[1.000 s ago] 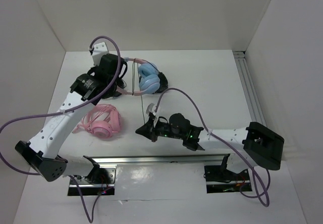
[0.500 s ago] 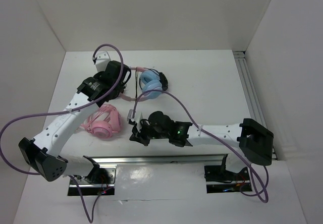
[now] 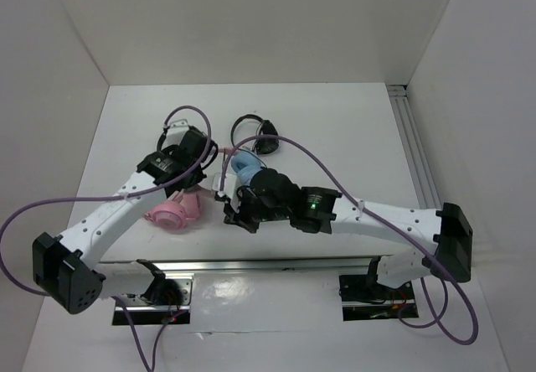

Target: Wrap the headphones

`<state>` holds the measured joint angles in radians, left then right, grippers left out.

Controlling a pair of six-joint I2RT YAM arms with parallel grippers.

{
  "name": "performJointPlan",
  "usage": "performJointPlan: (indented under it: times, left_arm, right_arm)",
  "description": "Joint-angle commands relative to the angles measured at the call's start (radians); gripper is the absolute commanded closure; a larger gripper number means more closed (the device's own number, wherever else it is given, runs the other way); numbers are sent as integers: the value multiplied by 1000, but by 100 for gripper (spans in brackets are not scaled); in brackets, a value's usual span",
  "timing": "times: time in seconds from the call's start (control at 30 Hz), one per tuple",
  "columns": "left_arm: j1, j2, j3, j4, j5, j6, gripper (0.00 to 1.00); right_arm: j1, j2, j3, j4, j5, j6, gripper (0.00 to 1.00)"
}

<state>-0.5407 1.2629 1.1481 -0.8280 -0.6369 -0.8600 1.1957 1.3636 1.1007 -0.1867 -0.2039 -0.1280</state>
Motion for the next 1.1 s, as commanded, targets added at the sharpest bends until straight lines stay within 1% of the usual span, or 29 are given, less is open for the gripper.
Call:
performJointPlan:
  times: [0.0,0.03,0.07,0.1,0.17,0.2,0.27,0.3,0.33,0.37,0.4,0.43,0.47,0.5,0.53,0.63,0.67,0.7,0.73,0.77,0.8,0.83,0.93,1.0,1.07]
  left_arm:
    - [-5,-91,-53,257,147,232,100]
    - [-5,-100,-63,257,195,280,100]
    - [-37,-100,-64,248,248,320,100]
    - [-59,-109,-64,225,249,372,100]
    - [-111,-96,-64,150,194,415,100]
    - [-167,-82,-50,121,166,429,100]
    - [-224,-31,-41,70,105,454,100]
    - [-275,-19,-41,43,91,463,100]
    - [-321,-10,-41,43,65,463,100]
    - [-321,-10,-41,43,54,463,100]
    - [-355,-10,-41,43,54,463,100]
    - [-369,-23,-41,43,54,475,100]
    - [-380,-23,-41,43,54,492,100]
    - [-407,-34,-41,27,24,492,100]
    - [-424,-43,-41,9,5,492,100]
    - [-458,-79,-41,-22,-15,492,100]
    - [-458,-94,-51,-34,-4,515,100]
    - [-458,-114,-68,-25,21,529,100]
    - [-458,-170,-79,-10,37,542,100]
    - [-458,-201,-79,4,69,570,100]
    - [-458,-233,-89,35,147,585,100]
    - [-458,-262,-90,35,172,585,100]
    - [-458,-347,-100,63,262,621,100]
    - [-458,-365,-91,63,284,631,100]
    - [-458,-375,-81,63,284,641,100]
  right_arm:
    - [37,-78,134,-196,127,-87,100]
    - [38,-78,152,-232,159,-87,100]
    - [48,-87,169,-294,194,-96,100]
    - [62,-96,203,-321,280,-96,100]
    - [74,-97,231,-373,369,-96,100]
    - [74,-109,252,-382,432,-96,100]
    - [74,-109,271,-395,484,-105,100]
    - [74,-109,289,-411,509,-105,100]
    - [84,-109,289,-427,570,-117,100]
    - [84,-94,304,-427,608,-117,100]
    - [84,-93,304,-437,653,-117,100]
    - [84,-80,304,-438,748,-127,100]
    - [84,-69,304,-438,788,-127,100]
    - [84,-69,272,-409,835,-139,100]
    - [84,-69,240,-374,921,-163,100]
    - [93,-101,113,-208,1039,-232,100]
    - [93,-115,90,-174,1064,-248,100]
    - [93,-126,70,-101,1087,-265,100]
    - [93,-126,45,-76,1097,-289,100]
    - [93,-136,36,-53,1115,-300,100]
    - [93,-136,36,-15,1115,-300,100]
    - [93,-136,27,-5,1115,-312,100]
    - [84,-175,18,16,1039,-312,100]
    - [84,-204,7,32,983,-312,96]
    - [74,-213,-18,44,948,-312,94]
